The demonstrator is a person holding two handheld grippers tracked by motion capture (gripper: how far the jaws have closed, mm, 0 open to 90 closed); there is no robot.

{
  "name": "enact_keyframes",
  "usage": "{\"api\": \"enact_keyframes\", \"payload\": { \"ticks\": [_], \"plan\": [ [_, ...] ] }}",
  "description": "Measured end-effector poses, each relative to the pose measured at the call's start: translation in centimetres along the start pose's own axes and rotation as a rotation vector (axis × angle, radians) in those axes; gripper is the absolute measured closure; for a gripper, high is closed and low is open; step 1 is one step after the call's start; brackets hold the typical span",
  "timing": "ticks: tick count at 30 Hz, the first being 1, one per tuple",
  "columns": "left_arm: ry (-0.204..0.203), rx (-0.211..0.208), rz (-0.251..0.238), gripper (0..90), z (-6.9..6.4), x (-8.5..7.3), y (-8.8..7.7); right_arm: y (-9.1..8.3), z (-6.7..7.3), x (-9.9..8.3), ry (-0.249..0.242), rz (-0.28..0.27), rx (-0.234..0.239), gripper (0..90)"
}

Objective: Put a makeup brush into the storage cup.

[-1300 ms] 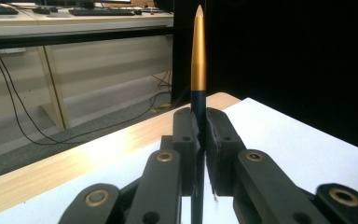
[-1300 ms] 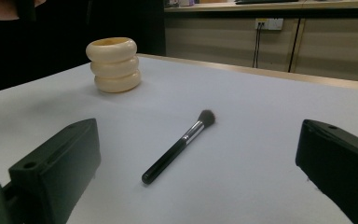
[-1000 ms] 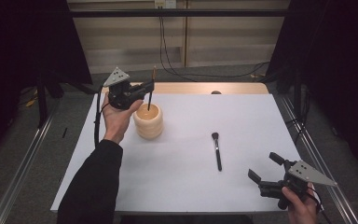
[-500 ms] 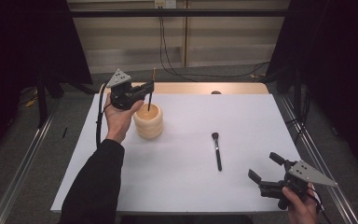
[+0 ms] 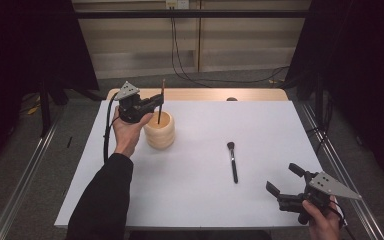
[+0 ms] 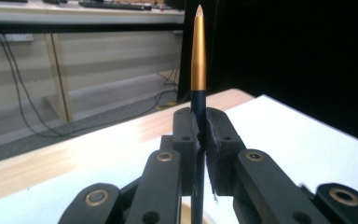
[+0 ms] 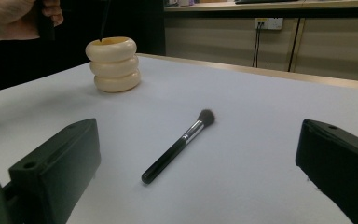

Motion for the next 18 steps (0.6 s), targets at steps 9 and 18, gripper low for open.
{"api": "enact_keyframes", "payload": {
  "ticks": [9,18],
  "plan": [
    [-0.011,0.006,0.025,83.6,0.4,-1.6,0.4,0.0,0.0,0.0,0.005,0.000,-0.001,0.0],
    [-0.024,0.009,0.054,83.5,0.7,-2.7,0.6,0.0,0.0,0.0,0.003,0.000,0.000,0.0]
  ]
}}
Point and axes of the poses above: each handheld gripper's, and its own axes: y roughly forward along the jaws, x roughly out of its top, z roughly to its left, the point moved 2 cm from there along y, roughly forward along the jaws, and after that the axes turned 3 degrees about -y, right-handed, at the moved point
